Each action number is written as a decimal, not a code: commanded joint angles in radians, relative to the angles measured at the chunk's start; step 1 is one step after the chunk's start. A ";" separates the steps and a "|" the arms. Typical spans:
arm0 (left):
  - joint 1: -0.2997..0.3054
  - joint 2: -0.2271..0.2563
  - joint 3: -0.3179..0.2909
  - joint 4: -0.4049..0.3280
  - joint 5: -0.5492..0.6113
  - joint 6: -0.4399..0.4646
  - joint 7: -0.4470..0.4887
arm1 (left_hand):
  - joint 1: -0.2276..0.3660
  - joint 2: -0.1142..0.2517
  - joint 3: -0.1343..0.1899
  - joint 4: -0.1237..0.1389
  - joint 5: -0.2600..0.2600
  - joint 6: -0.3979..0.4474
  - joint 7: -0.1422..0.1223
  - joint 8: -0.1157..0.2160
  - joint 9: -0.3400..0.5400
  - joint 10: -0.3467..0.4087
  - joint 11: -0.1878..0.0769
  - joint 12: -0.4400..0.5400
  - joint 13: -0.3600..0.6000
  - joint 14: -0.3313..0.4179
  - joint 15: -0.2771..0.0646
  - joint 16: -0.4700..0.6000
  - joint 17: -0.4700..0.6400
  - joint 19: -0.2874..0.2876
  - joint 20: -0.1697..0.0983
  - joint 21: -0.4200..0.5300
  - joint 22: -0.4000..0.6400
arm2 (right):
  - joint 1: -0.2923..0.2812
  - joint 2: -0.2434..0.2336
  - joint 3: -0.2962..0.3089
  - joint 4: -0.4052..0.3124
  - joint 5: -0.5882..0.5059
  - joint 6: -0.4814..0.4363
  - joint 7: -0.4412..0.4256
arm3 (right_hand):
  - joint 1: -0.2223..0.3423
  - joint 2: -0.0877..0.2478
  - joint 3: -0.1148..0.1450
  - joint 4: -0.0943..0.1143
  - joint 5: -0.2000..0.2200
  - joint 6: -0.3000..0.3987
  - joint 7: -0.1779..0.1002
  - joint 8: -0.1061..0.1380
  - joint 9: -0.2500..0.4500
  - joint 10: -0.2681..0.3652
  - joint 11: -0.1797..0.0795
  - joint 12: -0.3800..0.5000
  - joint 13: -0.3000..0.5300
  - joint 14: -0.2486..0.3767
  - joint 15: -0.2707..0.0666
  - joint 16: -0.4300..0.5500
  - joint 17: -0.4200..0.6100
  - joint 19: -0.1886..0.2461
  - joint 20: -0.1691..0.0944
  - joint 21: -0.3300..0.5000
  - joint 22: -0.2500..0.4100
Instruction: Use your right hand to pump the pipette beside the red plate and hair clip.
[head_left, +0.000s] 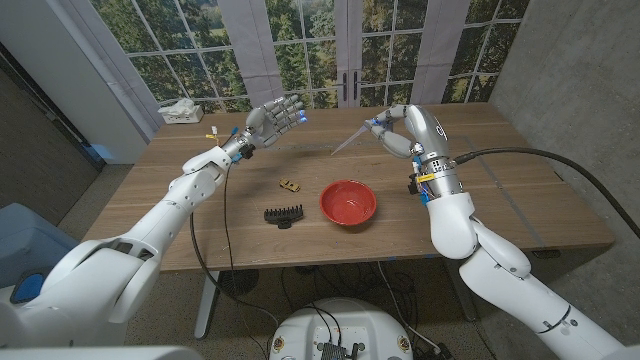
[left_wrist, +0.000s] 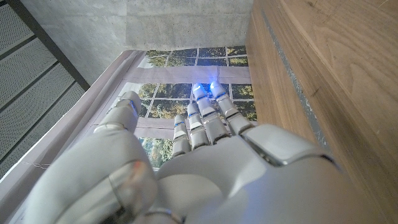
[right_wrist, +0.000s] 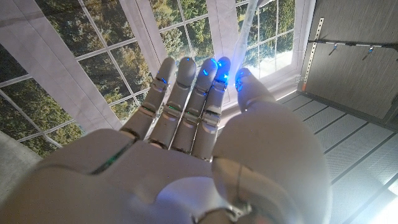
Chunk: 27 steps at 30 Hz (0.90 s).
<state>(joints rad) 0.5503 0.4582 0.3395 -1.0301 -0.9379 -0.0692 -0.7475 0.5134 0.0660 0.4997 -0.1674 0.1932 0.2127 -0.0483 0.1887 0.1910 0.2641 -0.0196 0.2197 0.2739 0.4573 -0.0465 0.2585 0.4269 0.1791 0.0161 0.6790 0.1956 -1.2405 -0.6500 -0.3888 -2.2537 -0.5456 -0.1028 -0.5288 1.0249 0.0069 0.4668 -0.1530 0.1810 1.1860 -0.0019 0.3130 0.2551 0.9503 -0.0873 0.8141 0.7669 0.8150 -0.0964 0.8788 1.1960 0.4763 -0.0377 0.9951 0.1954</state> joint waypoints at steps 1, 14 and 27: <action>0.000 -0.002 0.003 -0.006 0.000 0.001 -0.002 | -0.004 0.003 0.005 0.000 -0.003 0.010 -0.001 0.006 -0.001 0.007 0.004 0.006 0.000 0.005 -0.066 0.005 0.001 0.007 0.005 -0.003 0.000 | -0.008 -0.018 0.011 -0.017 0.014 -0.001 0.030 | 0.016 0.011 0.012 -0.012 -0.001 0.008 0.017 -0.006 -0.001 -0.002 0.012 0.013 0.015 0.007 -0.116 0.008 0.008 -0.007 0.003 0.008 -0.001; 0.010 0.005 -0.003 -0.017 -0.003 0.000 0.003 | -0.010 0.007 0.007 0.003 -0.004 0.009 -0.001 0.005 -0.001 0.008 0.002 0.007 -0.001 0.005 -0.064 0.004 0.000 0.008 0.005 -0.003 0.000 | 0.006 -0.027 0.000 -0.032 0.000 -0.035 0.072 | 0.041 -0.010 0.035 -0.023 0.028 0.038 0.074 0.016 0.023 0.006 0.038 0.049 0.075 0.021 -0.088 0.038 0.029 -0.004 0.024 0.025 -0.004; 0.009 0.008 -0.003 -0.016 -0.006 0.002 -0.002 | -0.008 0.010 0.009 0.001 -0.004 0.009 -0.001 0.005 -0.001 0.006 0.001 0.007 -0.002 0.005 -0.068 0.005 0.000 0.009 0.004 -0.004 0.000 | 0.016 -0.041 -0.004 -0.038 0.012 -0.049 0.109 | 0.023 -0.056 0.083 -0.010 0.174 0.036 0.118 0.080 0.140 -0.008 0.057 0.105 0.202 0.011 -0.060 0.074 0.037 0.009 0.055 0.050 -0.007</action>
<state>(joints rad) 0.5599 0.4635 0.3380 -1.0462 -0.9409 -0.0684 -0.7461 0.5095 0.0699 0.4997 -0.1674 0.1932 0.2127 -0.0482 0.1887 0.1910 0.2660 -0.0177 0.2197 0.2691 0.4573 -0.0465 0.2586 0.4270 0.1791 0.0161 0.6791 0.1956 -1.2336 -0.6787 -0.3883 -2.2846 -0.5421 -0.1384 -0.4524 1.0488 -0.0330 0.5361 -0.1639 0.3192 1.2187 0.1027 0.3757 0.3660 0.9466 -0.0404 0.9077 0.9422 0.8327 -0.0999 0.9400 1.2294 0.4845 0.0103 1.0367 0.1859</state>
